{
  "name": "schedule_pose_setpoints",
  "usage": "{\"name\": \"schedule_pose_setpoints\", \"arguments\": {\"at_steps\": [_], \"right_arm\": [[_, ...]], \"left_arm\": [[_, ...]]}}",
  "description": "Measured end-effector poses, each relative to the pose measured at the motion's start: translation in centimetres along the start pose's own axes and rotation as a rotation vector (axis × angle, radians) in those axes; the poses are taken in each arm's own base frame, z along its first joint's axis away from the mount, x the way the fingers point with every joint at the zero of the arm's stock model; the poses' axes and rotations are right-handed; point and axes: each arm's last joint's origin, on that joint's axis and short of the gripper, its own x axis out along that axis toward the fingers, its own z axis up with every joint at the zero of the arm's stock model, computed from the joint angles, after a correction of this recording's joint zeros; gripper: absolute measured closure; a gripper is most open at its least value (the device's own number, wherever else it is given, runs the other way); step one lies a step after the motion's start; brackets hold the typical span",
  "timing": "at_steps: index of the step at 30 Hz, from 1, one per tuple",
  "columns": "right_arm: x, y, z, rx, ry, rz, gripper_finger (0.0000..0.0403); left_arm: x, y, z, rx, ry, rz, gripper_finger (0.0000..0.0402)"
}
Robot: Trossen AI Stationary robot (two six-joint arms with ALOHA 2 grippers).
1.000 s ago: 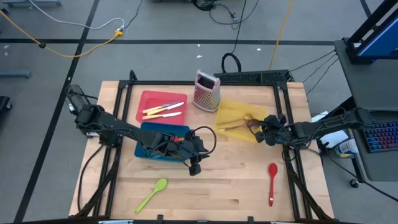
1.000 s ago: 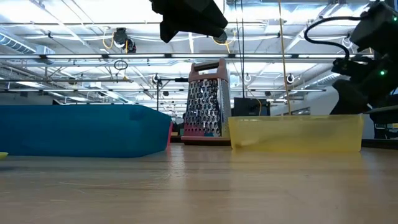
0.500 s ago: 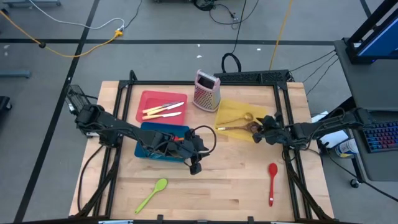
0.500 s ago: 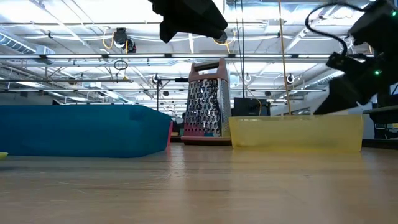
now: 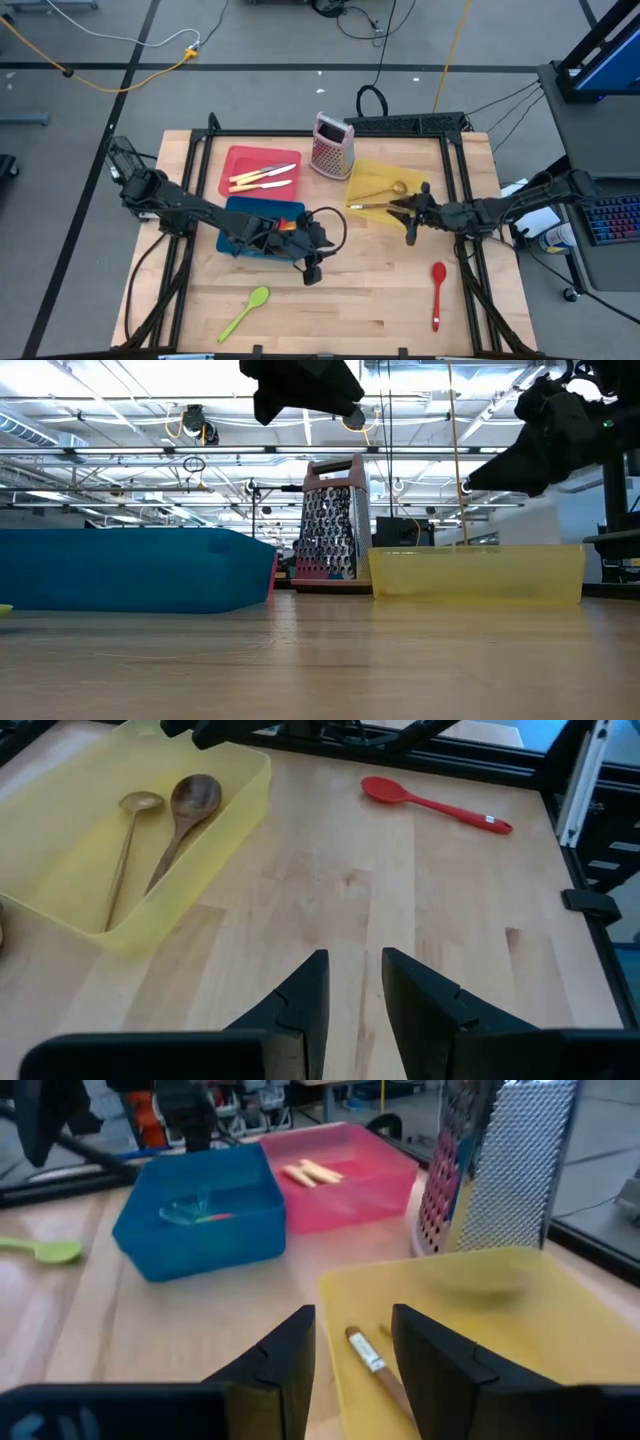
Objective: Pick & Place Kitchen Items
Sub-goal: Put the green spoon into the yellow bin
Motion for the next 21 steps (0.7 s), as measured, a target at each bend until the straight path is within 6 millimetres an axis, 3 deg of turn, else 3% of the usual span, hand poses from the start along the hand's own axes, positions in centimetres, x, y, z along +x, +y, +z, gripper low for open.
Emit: {"name": "schedule_pose_setpoints", "arguments": {"at_steps": [17,21], "right_arm": [[-0.2,0.3,-0.5,-0.074,0.037,0.022,0.0273],[-0.2,0.5,-0.5,-0.072,0.061,0.114,0.0273]], "left_arm": [[-0.9,-2.4,-1.1,0.048,0.036,-0.061,0.0304],[-0.9,-2.5,-1.2,0.039,0.034,-0.064,0.0304]]}}
